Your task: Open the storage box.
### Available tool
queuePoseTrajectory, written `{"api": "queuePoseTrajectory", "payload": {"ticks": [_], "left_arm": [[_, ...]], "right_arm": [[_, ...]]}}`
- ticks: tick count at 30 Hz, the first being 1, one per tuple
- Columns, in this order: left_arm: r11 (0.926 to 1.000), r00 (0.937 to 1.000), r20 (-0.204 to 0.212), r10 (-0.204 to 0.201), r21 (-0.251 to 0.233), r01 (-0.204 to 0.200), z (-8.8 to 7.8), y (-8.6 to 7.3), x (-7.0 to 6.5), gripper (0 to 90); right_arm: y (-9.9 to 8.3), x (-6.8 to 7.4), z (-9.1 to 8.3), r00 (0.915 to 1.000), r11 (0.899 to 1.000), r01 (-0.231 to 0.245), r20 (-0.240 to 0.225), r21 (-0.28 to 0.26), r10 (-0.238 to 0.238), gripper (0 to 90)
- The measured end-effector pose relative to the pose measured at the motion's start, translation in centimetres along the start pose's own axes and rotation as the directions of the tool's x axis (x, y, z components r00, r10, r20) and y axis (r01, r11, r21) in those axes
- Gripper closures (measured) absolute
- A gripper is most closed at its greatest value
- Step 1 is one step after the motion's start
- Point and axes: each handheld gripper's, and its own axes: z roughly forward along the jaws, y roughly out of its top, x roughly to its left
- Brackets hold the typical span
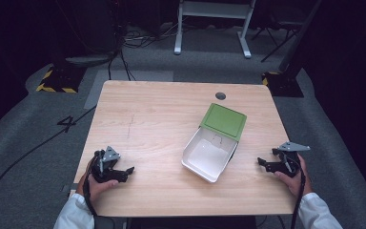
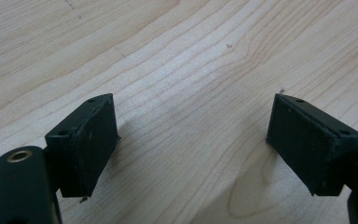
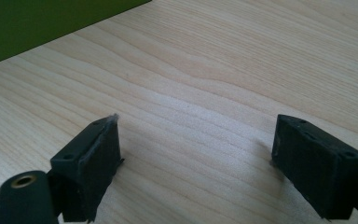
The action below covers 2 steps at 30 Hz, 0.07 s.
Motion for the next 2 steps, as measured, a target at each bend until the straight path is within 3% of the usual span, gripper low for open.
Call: {"api": "queuePoseTrajectory", "payload": {"ticks": [2], "left_arm": [[1.0,1.0,0.0,0.0,0.0,0.0,0.0,0.0,0.0,16.4]], "right_arm": [[-0.01,0.0,-0.01,1.0,1.0,0.0,-0.001,0.0,0.0,15.4]]}}
